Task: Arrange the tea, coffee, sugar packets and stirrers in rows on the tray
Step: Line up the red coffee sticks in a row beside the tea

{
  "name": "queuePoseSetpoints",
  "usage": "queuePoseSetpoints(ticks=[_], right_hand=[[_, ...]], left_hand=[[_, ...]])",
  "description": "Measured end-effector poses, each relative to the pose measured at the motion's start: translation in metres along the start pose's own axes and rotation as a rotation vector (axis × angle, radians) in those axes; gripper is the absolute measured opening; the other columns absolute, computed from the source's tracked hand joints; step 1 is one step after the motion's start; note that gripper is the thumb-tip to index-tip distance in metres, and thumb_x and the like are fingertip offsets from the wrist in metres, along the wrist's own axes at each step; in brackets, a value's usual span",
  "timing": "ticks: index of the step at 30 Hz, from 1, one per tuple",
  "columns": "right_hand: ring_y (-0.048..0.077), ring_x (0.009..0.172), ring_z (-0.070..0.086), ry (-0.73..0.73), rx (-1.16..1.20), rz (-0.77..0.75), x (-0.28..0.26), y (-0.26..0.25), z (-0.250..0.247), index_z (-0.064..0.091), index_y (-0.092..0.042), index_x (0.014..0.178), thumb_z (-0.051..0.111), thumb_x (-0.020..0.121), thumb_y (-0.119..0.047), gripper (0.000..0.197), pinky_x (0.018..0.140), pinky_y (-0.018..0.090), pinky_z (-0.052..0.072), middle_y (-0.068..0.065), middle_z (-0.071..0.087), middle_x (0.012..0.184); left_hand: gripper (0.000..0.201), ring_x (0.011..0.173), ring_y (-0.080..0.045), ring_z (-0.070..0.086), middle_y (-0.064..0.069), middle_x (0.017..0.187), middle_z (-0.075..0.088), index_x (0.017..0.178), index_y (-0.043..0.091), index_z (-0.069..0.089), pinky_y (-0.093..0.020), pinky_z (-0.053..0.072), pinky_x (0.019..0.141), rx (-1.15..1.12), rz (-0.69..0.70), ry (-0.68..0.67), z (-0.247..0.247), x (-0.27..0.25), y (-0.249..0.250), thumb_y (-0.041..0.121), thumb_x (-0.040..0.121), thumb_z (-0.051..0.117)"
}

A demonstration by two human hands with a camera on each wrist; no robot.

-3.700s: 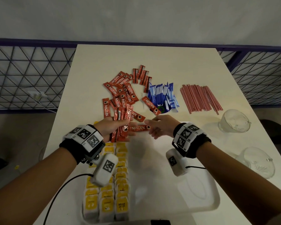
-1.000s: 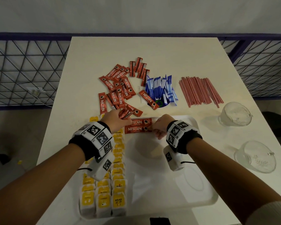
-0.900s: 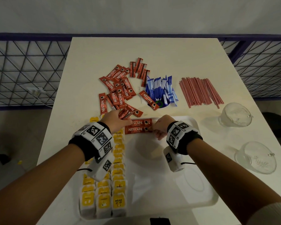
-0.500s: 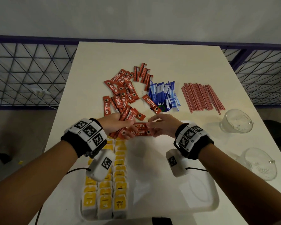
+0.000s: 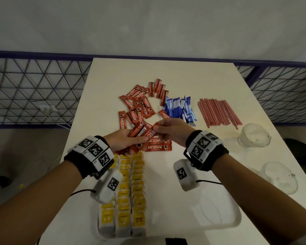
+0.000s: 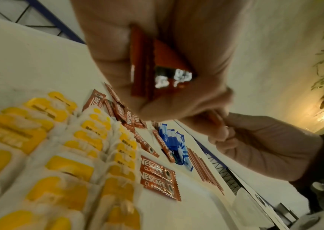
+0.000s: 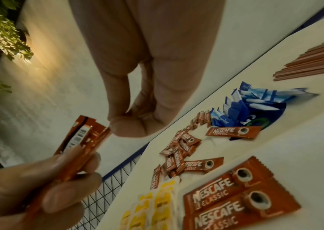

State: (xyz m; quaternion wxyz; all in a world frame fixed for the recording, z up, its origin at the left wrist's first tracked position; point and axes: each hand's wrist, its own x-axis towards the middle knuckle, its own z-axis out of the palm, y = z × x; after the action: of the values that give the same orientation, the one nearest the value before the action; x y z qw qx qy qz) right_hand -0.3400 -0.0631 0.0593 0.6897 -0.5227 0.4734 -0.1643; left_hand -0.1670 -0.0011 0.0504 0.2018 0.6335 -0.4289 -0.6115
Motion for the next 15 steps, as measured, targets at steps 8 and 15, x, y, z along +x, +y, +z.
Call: queuePoseSetpoints(ticks=[8,15], right_hand=[[0.015,0.064,0.055,0.039,0.1,-0.047,-0.006,0.001,0.044,0.051,-0.004,0.081,0.058,0.087,-0.006,0.01,0.062,0.022,0.051,0.006,0.054,0.073],[0.02,0.076,0.061,0.005,0.027,-0.005,-0.021,0.005,0.061,0.049,-0.01,0.111,0.049,0.093,-0.004,0.019,0.069,0.029,0.054,0.009,0.061,0.09]], left_hand=[[0.027,0.029,-0.007,0.027,0.006,0.036,0.033,0.072,0.013,0.045,-0.016,0.024,0.032,-0.137,0.045,0.145,-0.01,-0.01,-0.018,0.025,0.082,0.067],[0.035,0.03,-0.007,0.02,0.007,0.04,0.025,0.063,0.018,0.04,-0.017,0.018,0.036,-0.204,0.138,0.198,-0.02,-0.02,-0.028,0.033,0.083,0.064]])
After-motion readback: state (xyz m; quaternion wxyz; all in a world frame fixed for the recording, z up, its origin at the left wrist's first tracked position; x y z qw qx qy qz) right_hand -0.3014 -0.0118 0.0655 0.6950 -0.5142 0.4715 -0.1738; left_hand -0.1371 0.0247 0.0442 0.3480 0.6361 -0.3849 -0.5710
